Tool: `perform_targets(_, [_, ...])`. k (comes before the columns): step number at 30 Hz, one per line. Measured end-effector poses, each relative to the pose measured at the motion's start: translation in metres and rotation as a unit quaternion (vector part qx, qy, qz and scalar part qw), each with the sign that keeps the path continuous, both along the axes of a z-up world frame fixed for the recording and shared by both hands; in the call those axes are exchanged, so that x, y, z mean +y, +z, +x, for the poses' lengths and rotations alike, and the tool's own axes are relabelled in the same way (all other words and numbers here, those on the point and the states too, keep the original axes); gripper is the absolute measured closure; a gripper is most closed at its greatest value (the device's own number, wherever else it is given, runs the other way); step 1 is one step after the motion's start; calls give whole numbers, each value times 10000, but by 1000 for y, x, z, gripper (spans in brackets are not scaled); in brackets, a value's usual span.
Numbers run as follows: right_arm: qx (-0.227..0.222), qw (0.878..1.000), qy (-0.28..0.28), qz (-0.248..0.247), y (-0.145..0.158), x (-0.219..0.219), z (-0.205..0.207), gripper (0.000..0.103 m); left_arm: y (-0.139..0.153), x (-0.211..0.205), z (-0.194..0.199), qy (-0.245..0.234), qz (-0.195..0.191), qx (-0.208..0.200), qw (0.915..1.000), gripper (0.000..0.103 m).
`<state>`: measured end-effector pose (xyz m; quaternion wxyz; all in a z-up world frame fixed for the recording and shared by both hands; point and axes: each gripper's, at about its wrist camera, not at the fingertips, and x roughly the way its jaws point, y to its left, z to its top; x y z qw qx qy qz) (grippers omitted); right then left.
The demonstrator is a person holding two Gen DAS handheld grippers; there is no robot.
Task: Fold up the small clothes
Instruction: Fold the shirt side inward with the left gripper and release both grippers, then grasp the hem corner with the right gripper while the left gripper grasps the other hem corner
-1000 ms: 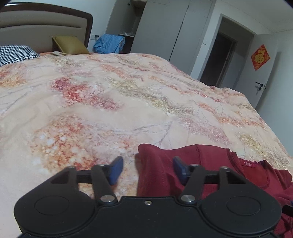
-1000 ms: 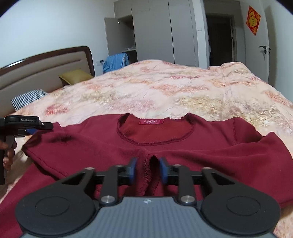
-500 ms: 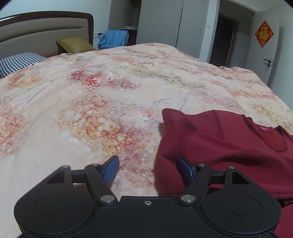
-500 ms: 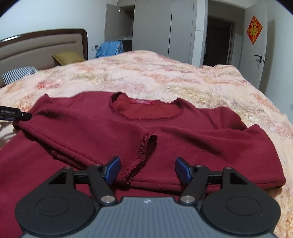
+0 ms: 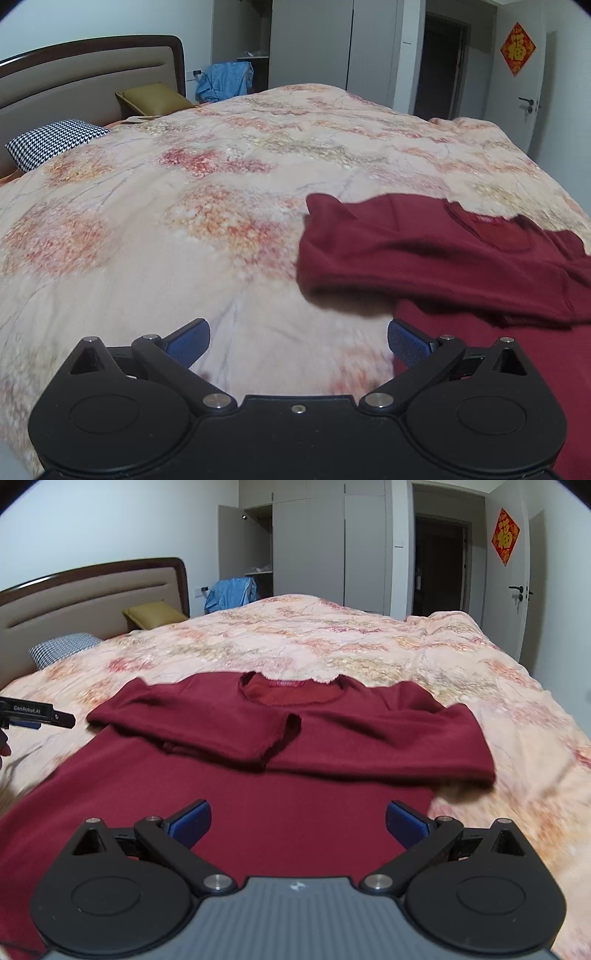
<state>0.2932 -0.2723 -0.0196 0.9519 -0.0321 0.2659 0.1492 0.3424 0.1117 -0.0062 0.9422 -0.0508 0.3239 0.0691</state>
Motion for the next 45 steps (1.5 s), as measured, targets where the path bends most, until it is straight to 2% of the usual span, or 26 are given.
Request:
perform_targets(6, [-124, 9993, 247, -233, 3, 0, -51, 0, 9, -18, -54, -196, -65, -18, 9998, 1])
perform_targets(11, [-389, 9898, 650, -1204, -7, 20, -101, 0, 12, -36, -93, -403, -2, 20, 9992, 1])
perform_targets(13, [-480, 9854, 780, -1435, -11, 28, -121, 0, 11, -43, -105, -513, -2, 43, 9987, 1])
perform_targets(19, [-472, 9862, 898, -1306, -14, 32, -166, 0, 0, -59, -137, -766, 113, 64, 9970, 1])
perform_targets(23, [-465, 9855, 857, -1387, -19, 32, -186, 0, -9, -66, -155, -861, 90, 123, 9962, 1])
perform_targets(29, [-23, 9881, 937, -1219, -31, 25, -194, 0, -21, -75, -180, -985, 127, 184, 9949, 1])
perform_targets(38, [-382, 9779, 1027, -1780, -45, 34, -203, 0, -27, -85, -195, -1039, 154, 215, 9942, 1])
perform_targets(41, [-280, 9750, 943, -1990, -54, 40, -195, 0, -28, -88, -196, -1035, 188, 223, 9942, 1])
perform_targets(45, [-263, 9796, 802, -1826, -56, 37, -185, 0, -29, -92, -201, -1144, 215, 172, 9931, 1])
